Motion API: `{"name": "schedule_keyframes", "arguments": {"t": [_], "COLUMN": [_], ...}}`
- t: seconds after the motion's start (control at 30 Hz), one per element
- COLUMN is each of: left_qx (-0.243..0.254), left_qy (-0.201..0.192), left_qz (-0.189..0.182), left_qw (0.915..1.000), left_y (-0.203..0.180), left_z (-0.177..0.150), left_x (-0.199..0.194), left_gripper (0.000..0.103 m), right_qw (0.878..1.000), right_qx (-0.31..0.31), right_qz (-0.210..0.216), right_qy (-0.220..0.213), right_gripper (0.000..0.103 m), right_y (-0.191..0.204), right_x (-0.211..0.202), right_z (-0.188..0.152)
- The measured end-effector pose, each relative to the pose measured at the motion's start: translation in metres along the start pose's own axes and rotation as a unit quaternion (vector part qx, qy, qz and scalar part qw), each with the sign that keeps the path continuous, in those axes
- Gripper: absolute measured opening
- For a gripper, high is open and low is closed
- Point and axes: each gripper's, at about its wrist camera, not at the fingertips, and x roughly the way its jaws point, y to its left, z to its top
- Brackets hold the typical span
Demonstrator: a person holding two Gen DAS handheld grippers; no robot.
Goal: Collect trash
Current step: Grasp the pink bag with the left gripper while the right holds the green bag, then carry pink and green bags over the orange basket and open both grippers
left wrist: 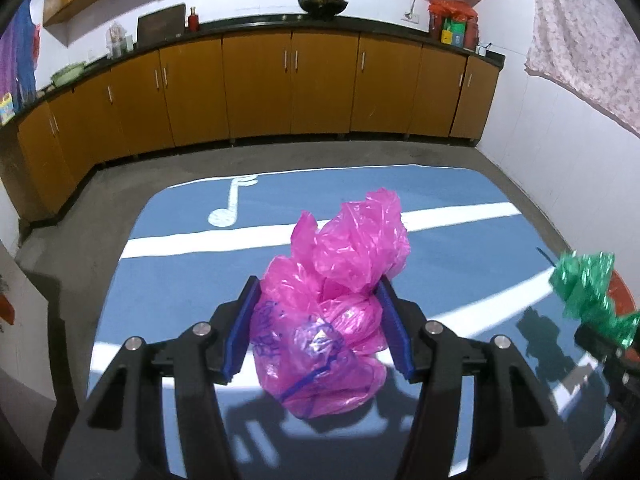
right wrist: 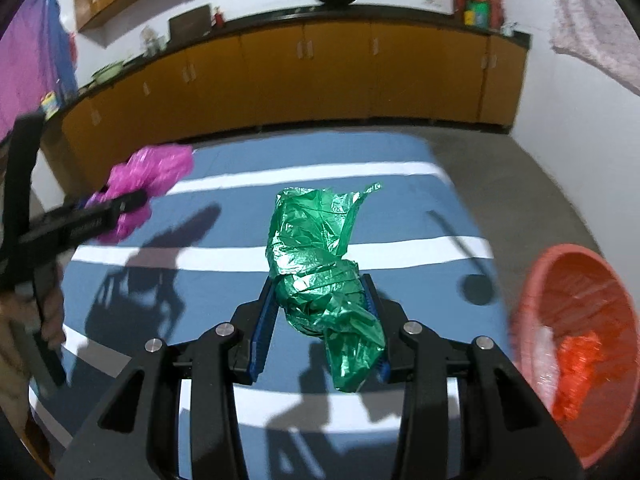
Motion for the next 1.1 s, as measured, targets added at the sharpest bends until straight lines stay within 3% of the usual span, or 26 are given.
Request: {"name": "schedule_keyframes", "arguments": {"t": [0.3,0.57,1.1], "left_qx": [0.041,0.068,0.094], "left_qy": [-0.040,-0.057,-0.032], "left_qz": [0.003,-0.034,-0.114], "left_qw": [0.9983,0.9954,0.9884], "left_y": [-0.082,-0.148,-0.255], "left_z": [-0.004,-0.010,-0.034], "left_x": [-0.069,-0.107,-0.111], "left_gripper": [0.056,0.057,0.057], "right_qw": [0.995,0.987,0.970], "right_qx": [0.046,0.069,0.104], "right_qz": [-0.072,-0.129,-0.206], "right_qy": [-0.051,-0.070,-0.071], "right_gripper": [0.042,0.042,0.042], "right_y": [-0.053,-0.094,-0.149], "right_x": [-0.066,-0.100,-0.127], "right_z": [-0.016,-0.038,-0.055]}}
